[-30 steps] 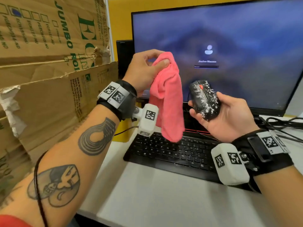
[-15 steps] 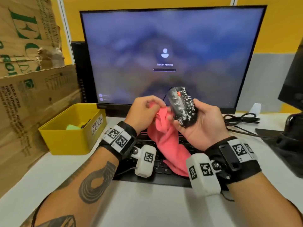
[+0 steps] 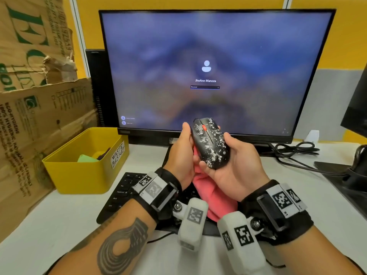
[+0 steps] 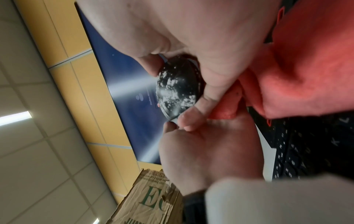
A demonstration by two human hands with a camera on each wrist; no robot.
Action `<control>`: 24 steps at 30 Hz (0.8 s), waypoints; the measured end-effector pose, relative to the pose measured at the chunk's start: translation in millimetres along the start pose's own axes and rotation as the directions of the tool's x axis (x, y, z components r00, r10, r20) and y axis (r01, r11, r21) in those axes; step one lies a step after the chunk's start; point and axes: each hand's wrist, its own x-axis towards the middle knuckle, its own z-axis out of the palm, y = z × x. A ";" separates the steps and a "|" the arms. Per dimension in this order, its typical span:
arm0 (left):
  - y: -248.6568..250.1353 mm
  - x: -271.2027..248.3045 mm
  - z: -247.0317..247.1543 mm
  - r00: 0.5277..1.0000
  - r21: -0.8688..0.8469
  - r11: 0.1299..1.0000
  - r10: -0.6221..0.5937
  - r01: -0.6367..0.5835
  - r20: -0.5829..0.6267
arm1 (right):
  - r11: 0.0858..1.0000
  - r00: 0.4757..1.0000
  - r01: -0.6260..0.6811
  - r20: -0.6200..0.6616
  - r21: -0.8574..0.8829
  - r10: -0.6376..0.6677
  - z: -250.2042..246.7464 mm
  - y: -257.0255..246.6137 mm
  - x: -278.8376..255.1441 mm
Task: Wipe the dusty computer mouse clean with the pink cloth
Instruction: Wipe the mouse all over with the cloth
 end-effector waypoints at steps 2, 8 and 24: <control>2.0 -2.6 0.7 0.999 -0.018 1.000 -0.007 0.008 0.036 | 1.000 1.000 -0.003 0.029 -0.008 0.003 1.6 1.1 -1.2; 9.9 -1.9 -1.7 0.999 -0.086 0.996 -0.004 0.007 0.038 | 0.996 0.997 -0.027 0.076 -0.090 0.034 2.4 3.0 -3.2; 12.3 -3.3 -4.4 0.999 -0.213 0.977 0.038 -0.029 0.037 | 0.630 0.926 0.167 -0.098 -0.759 -0.364 -33.2 -13.1 13.1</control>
